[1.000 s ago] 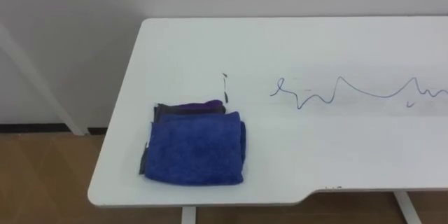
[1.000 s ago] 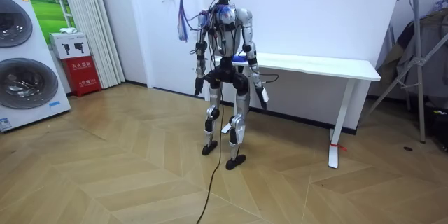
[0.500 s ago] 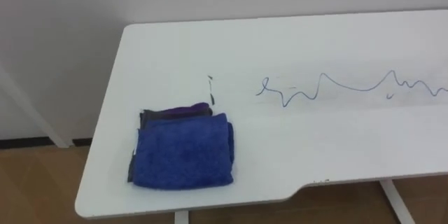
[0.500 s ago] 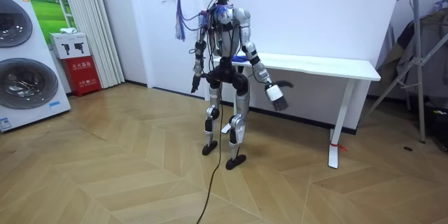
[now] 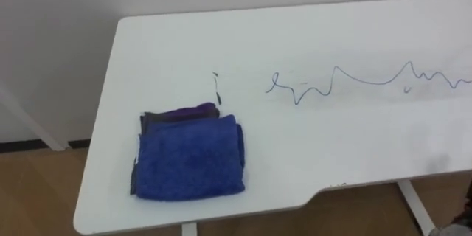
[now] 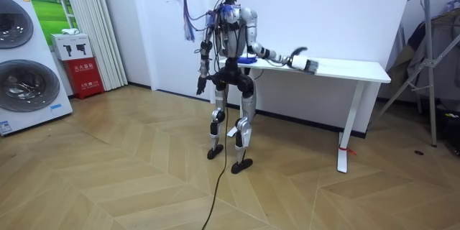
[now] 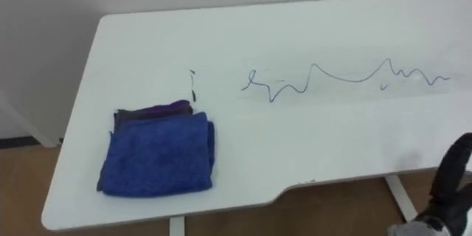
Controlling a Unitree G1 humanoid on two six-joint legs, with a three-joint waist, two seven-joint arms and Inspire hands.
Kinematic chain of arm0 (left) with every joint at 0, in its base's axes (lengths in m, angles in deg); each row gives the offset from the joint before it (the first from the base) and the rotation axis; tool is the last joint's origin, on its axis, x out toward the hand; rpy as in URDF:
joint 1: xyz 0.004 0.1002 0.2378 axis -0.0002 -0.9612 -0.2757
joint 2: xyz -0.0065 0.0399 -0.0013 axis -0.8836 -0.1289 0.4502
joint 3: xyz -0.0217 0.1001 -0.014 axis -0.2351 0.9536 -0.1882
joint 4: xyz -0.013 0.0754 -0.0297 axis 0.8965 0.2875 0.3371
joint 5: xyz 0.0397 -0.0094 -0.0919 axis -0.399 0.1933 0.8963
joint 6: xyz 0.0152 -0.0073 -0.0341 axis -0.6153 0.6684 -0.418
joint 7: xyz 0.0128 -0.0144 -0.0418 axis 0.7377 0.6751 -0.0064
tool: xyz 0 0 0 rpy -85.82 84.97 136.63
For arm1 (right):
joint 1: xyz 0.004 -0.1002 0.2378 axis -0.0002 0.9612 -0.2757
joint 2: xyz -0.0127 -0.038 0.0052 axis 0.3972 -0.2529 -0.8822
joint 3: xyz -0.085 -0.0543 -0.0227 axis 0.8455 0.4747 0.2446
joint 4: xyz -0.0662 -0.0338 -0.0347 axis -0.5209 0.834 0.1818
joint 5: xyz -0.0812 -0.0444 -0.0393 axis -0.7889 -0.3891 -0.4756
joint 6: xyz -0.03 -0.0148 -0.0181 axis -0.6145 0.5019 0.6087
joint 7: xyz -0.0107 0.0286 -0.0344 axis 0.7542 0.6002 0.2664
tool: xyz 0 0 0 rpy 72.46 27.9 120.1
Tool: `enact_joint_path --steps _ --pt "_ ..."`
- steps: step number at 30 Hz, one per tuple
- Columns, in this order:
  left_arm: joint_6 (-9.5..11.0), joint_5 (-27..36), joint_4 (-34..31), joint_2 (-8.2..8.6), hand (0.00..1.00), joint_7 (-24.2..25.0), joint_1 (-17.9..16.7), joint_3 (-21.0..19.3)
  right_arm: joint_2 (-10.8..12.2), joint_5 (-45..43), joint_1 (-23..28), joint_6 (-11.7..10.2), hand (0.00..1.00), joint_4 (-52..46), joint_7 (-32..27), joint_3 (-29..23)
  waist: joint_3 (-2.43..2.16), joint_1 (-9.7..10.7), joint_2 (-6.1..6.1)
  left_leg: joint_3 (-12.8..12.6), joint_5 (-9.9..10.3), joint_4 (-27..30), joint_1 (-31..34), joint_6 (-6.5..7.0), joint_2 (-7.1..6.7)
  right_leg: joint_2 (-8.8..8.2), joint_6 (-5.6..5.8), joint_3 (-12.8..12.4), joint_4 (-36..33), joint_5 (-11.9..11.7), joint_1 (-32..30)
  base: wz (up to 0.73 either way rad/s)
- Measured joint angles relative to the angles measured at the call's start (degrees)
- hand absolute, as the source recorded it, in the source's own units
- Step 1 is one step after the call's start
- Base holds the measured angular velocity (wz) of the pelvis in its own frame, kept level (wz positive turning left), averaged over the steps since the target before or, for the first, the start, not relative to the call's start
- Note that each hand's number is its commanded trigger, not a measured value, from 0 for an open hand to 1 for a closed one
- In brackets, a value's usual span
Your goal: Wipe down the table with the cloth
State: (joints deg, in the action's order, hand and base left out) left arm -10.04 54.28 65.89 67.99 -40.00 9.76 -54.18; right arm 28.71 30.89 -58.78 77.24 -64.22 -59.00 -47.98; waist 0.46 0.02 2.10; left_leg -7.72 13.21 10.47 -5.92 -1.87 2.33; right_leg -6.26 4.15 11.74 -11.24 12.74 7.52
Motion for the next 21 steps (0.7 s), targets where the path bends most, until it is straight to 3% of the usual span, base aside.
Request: enact_joint_path --steps 3,4,5,8,13,21 --pt "0.6 -0.1 -0.2 -0.65 0.0 0.6 1.0 3.2 -3.3 -10.1 -5.0 -4.3 0.0 -5.3 1.5 6.2 0.15 -0.8 0.17 0.3 0.0 0.0 -0.7 0.0 0.0 0.03 0.12 0.4 0.7 -0.1 0.9 0.08" --pt "0.6 0.0 -0.7 -0.72 0.0 0.8 1.3 3.7 -3.8 -13.6 -6.7 -6.1 0.0 -6.5 2.5 8.1 0.09 -1.3 0.49 0.9 0.0 0.3 -0.7 -0.01 0.0 0.04 0.12 1.1 0.7 -0.1 0.8 0.2" --pt "0.6 0.1 -0.8 -0.72 0.0 0.8 1.5 3.9 -3.8 -15.1 -7.1 -6.5 0.0 -7.2 3.0 8.8 0.14 -1.9 0.78 1.3 0.0 0.3 -0.7 -0.06 0.0 0.08 0.12 1.2 0.7 -0.1 1.0 0.29" --pt "0.4 0.3 -1.0 -0.66 0.0 1.0 1.5 5.1 -3.6 -22.0 -7.9 -6.7 0.0 -10.0 6.0 12.3 0.11 -3.8 1.76 3.2 -0.1 0.6 0.0 -0.11 0.01 0.11 0.17 3.3 0.8 -0.1 1.5 0.32" --pt "0.2 0.0 -1.2 -0.82 0.0 2.1 1.2 6.1 -3.6 -34.0 -7.9 -7.1 0.0 -11.6 11.9 18.9 -0.13 -5.9 1.38 5.6 -0.1 1.3 1.6 -0.12 -0.12 0.14 0.27 5.2 0.8 -0.3 1.5 0.25" --pt "0.3 -0.3 -1.2 -0.82 0.0 2.1 3.0 6.2 -3.6 -37.7 -8.0 -7.5 0.0 -11.6 17.3 22.9 -0.18 -7.9 1.51 6.4 -0.6 0.0 1.5 -0.31 -0.12 0.24 0.27 6.2 1.0 -0.3 1.5 0.06"
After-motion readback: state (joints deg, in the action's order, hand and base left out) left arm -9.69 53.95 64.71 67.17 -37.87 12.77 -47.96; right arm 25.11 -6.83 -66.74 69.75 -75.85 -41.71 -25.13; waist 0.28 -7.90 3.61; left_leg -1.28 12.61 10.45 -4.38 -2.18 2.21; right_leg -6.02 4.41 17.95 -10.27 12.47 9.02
